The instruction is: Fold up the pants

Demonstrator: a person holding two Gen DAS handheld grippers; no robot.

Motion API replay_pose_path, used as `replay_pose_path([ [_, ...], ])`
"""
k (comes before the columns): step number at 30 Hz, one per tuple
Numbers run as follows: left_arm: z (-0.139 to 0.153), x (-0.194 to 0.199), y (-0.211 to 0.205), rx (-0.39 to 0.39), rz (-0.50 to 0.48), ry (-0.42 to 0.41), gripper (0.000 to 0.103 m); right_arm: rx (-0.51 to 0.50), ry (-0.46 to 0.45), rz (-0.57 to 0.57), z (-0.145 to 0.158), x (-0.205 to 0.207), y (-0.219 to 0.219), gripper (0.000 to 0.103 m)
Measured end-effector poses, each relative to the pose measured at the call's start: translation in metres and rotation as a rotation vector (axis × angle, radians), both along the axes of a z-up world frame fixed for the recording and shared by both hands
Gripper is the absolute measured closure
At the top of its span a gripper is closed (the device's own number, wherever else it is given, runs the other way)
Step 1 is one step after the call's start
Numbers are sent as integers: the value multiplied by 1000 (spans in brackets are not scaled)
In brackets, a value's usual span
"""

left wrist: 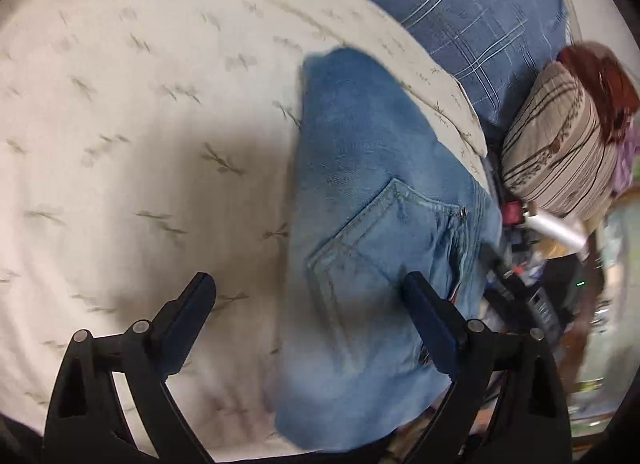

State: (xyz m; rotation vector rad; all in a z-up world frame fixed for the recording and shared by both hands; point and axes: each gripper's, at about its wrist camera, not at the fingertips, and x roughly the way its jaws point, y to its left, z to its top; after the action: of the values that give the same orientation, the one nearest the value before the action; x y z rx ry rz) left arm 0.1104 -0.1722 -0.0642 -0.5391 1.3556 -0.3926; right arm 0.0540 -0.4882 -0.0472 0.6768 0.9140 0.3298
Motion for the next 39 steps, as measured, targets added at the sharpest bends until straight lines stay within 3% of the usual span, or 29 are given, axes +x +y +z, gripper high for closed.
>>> replay_pose_path([
  [2,-3,-2,-8,-8,-10,-17,0,68,-40,96,-2,-2,12,31],
  [4,3,-5,-20,24,-22,-59,0,-39,-45,128,-6,-3,23,30],
  [6,6,-5,-36,40,-61,-69,0,-57,-48,106,-7,-5,24,35],
  [7,7,-5,-39,33,-81,-72,6,-77,-39,88,-5,-7,25,43],
  [9,20,-12,-49,88,-103,-118,30,-130,-46,78,5,-12,34,60],
  [11,33,-17,-53,120,-143,-180,45,-171,-64,78,20,-16,45,62],
  [14,39,-13,-33,100,-123,-190,53,-187,-92,85,39,-8,65,63],
  [17,48,-1,9,91,-50,-212,53,-160,-121,130,53,15,97,63],
  [21,76,24,67,134,57,-288,51,-128,-186,191,70,57,150,62],
  [22,83,32,80,159,74,-311,48,-157,-211,177,73,69,163,60],
  [24,90,43,103,283,121,-335,34,-398,-228,79,78,81,186,57],
  [25,94,42,115,373,160,-361,34,-502,-229,47,79,82,195,47],
  [27,94,34,133,494,212,-395,15,-561,-238,41,77,74,207,42],
  [28,90,28,141,539,233,-407,15,-550,-241,55,75,68,209,38],
  [30,79,14,150,594,276,-419,15,-567,-215,65,69,51,212,22],
  [33,60,-10,164,614,318,-404,15,-600,-169,85,66,29,218,19],
  [36,47,-29,162,629,305,-394,15,-698,-135,62,66,9,231,1],
  [39,42,-42,143,652,222,-391,15,-747,-172,53,76,-19,239,0],
])
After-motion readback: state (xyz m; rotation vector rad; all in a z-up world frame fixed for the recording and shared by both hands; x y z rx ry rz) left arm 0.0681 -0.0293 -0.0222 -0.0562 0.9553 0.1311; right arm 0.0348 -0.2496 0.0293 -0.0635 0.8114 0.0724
